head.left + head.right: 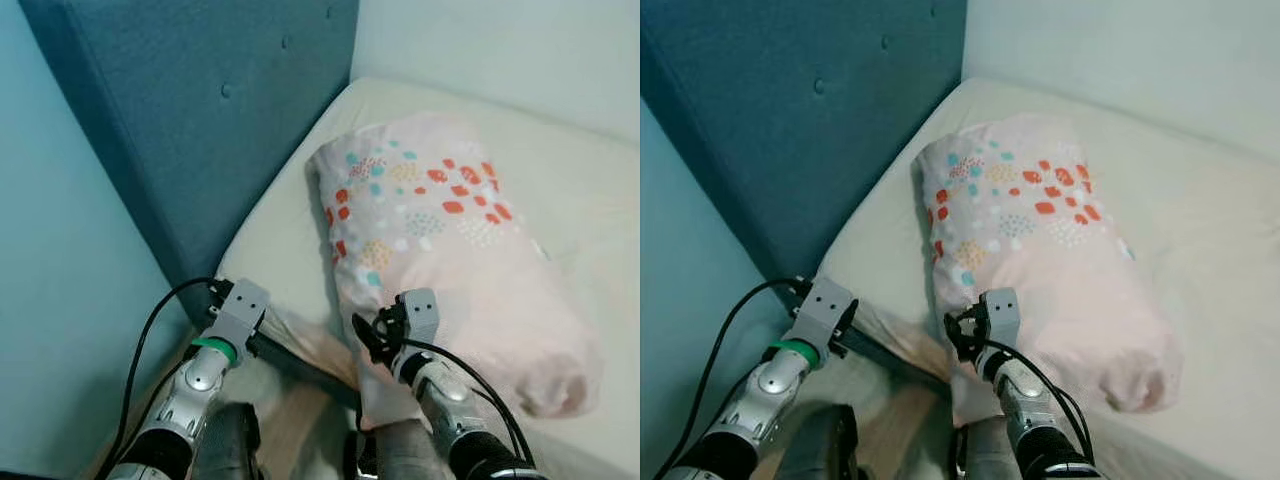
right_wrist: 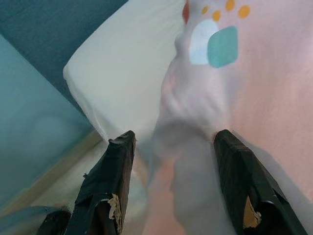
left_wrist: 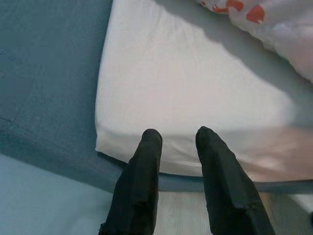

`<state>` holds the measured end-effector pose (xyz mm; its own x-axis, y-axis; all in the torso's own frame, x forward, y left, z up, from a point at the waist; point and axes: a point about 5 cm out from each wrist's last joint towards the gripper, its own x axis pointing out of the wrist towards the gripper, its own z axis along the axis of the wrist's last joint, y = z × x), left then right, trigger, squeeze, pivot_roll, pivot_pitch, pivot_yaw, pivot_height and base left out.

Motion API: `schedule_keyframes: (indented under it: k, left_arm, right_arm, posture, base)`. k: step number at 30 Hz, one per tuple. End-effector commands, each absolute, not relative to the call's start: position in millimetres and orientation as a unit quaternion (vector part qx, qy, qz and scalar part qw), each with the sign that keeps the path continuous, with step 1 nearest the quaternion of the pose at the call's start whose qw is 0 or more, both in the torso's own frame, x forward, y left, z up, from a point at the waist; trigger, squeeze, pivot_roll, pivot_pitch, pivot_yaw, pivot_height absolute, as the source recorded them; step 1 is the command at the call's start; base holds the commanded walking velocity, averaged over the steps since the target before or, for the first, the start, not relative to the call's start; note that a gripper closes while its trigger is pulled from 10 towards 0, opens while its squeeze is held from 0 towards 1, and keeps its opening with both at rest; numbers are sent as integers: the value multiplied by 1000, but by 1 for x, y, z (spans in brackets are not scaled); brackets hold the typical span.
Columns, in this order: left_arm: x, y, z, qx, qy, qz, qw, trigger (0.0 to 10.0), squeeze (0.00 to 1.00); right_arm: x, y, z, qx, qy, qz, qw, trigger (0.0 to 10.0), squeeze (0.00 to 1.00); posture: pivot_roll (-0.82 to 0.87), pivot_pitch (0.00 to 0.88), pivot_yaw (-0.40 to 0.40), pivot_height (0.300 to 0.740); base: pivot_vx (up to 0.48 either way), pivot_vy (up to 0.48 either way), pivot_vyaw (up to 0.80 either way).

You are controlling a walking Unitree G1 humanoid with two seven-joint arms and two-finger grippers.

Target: Clean up the room

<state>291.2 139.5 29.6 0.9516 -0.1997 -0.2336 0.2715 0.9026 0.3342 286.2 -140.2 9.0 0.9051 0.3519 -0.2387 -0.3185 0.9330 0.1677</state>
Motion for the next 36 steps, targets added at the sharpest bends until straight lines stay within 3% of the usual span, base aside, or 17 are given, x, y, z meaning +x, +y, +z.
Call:
schedule_keyframes:
  k: [1, 10, 15, 19, 20, 21, 22, 24, 25, 27, 28, 30, 33, 36]
  left_arm:
    - [288, 138, 27, 184, 102, -127, 969, 10000, 0]
    - [291, 140, 35, 154, 94, -115, 977, 10000, 0]
    - [303, 138, 64, 120, 50, -113, 985, 10000, 0]
    - [311, 137, 84, 108, 22, -116, 987, 10000, 0]
    - [311, 137, 84, 108, 22, -116, 987, 10000, 0]
    - [313, 137, 91, 107, 13, -118, 987, 10000, 0]
    - [313, 137, 91, 107, 13, -118, 987, 10000, 0]
    - [313, 138, 98, 108, 5, -122, 987, 10000, 0]
    - [313, 138, 98, 108, 5, -122, 987, 10000, 0]
    - [308, 141, 96, 112, 14, -125, 986, 10000, 0]
    - [308, 141, 96, 112, 14, -125, 986, 10000, 0]
    - [299, 142, 91, 114, 29, -131, 984, 10000, 0]
    - [291, 142, 86, 116, 40, -136, 983, 10000, 0]
    - [285, 142, 84, 119, 47, -141, 982, 10000, 0]
  right_arm:
    - [283, -146, 6, 53, 136, 162, 976, 10000, 0]
    - [306, -159, 50, -28, 21, 158, 987, 10000, 0]
    - [322, -218, 99, -60, -76, 25, 995, 10000, 0]
    - [316, -269, 116, -88, -94, -90, 988, 10000, 0]
    - [316, -269, 116, -88, -94, -90, 988, 10000, 0]
    - [307, -297, 117, -105, -79, -154, 979, 10000, 0]
    - [307, -297, 117, -105, -79, -154, 979, 10000, 0]
    - [284, -346, 112, -149, -27, -269, 951, 10000, 0]
    - [284, -346, 112, -149, -27, -269, 951, 10000, 0]
    - [259, -378, 106, -178, 15, -339, 923, 10000, 0]
    - [259, -378, 106, -178, 15, -339, 923, 10000, 0]
    - [239, -400, 99, -216, 67, -385, 895, 10000, 0]
    - [235, -406, 94, -242, 105, -390, 882, 10000, 0]
    - [241, -402, 89, -244, 132, -372, 886, 10000, 0]
  posture:
    - [2, 20, 42, 607]
    - [-2, 32, 48, 607]
    - [-6, 54, 61, 607]
    - [-12, 89, 78, 607]
    - [-12, 89, 78, 607]
    - [-13, 101, 83, 607]
    - [-13, 101, 83, 607]
    - [-11, 119, 91, 607]
    - [-11, 119, 91, 607]
    - [-10, 150, 104, 607]
    - [-10, 150, 104, 607]
    - [-8, 167, 112, 607]
    - [-1, 188, 123, 607]
    - [10, 195, 125, 607]
  base:
    - [0, 0, 0]
    - [0, 0, 0]
    - [0, 0, 0]
    - [0, 0, 0]
    - [0, 0, 0]
    - [0, 0, 0]
    - [0, 0, 0]
    - [0, 0, 0]
    - [0, 0, 0]
    - [0, 0, 0]
    - [0, 0, 0]
    - [0, 0, 0]
    - [0, 0, 0]
    - [0, 0, 0]
